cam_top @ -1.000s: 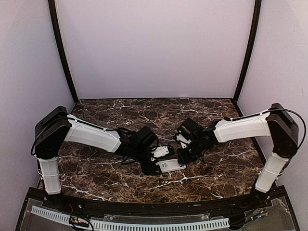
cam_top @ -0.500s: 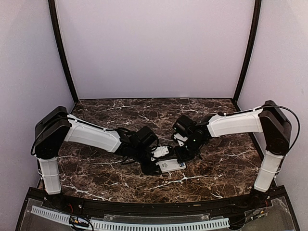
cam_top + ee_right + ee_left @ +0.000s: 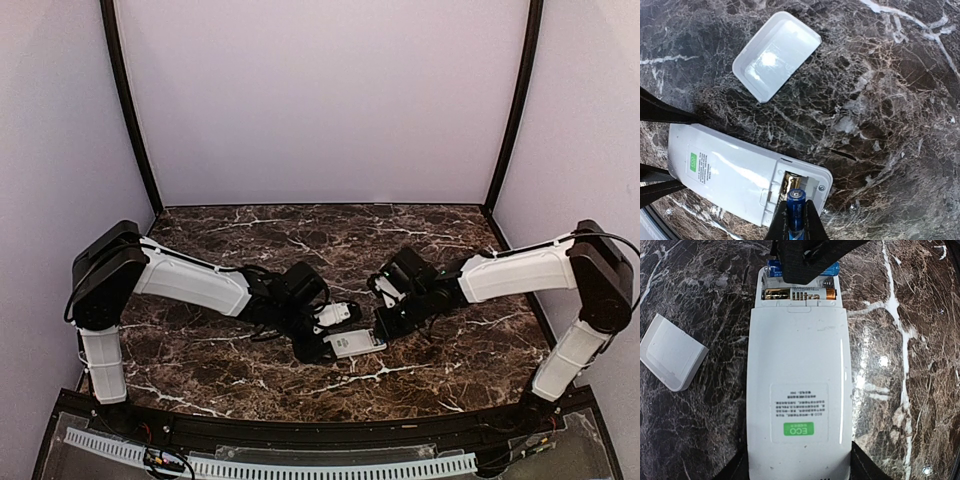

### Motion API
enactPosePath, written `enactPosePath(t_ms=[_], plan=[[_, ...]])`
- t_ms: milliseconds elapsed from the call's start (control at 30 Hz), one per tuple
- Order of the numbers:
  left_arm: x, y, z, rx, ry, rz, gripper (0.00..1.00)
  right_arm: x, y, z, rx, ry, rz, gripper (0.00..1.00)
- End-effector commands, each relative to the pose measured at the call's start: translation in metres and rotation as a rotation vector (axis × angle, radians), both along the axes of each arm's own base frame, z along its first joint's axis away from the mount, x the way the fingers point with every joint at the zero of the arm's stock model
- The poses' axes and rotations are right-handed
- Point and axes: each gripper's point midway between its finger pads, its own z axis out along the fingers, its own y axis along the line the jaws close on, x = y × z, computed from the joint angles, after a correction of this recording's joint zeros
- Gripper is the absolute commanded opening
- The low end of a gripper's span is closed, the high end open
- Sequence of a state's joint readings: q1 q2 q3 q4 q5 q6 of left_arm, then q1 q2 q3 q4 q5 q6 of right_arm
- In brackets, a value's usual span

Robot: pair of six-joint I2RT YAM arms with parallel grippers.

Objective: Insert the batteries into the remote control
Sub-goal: Place the battery in the battery compartment.

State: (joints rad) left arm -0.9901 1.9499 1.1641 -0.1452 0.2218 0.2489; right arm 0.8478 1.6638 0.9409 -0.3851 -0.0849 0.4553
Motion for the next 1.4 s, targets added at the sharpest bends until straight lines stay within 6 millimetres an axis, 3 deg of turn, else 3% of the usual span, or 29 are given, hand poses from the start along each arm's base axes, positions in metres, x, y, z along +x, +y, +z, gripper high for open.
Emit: enactPosePath(t_ms=[0, 400, 700, 800, 867, 1000, 1100, 1367], plan=[[-0.016, 0.035, -0.04, 0.143, 0.1, 0.038, 0.54, 0.022, 0.015, 0.022, 0.186, -0.163, -0.06, 0.0], [-0.015, 0.036, -0.043, 0.152, 0.108, 0.062, 0.55, 0.024, 0.019, 0.021, 0.33, -0.278, -0.058, 0.0], [-0.009, 0.031, -0.042, 0.171, 0.065, 0.072, 0.71, 0.015, 0.004, -0.001, 0.299, -0.304, -0.037, 0.0], [-0.006, 0.029, -0.041, 0.167, 0.047, 0.074, 0.78, 0.015, 0.002, -0.001, 0.298, -0.322, -0.023, 0.0], [-0.006, 0.026, -0.04, 0.164, 0.03, 0.064, 0.88, 0.015, 0.002, 0.001, 0.301, -0.34, -0.014, 0.0], [-0.001, 0.017, -0.041, 0.158, -0.001, 0.046, 0.92, 0.015, 0.0, 0.001, 0.291, -0.351, -0.008, 0.0], [0.001, 0.012, -0.043, 0.159, -0.004, 0.041, 0.87, 0.012, -0.004, -0.003, 0.28, -0.337, -0.017, 0.0], [-0.003, 0.011, -0.047, 0.152, 0.015, 0.045, 0.63, -0.004, -0.011, -0.014, 0.251, -0.317, -0.005, 0.0]])
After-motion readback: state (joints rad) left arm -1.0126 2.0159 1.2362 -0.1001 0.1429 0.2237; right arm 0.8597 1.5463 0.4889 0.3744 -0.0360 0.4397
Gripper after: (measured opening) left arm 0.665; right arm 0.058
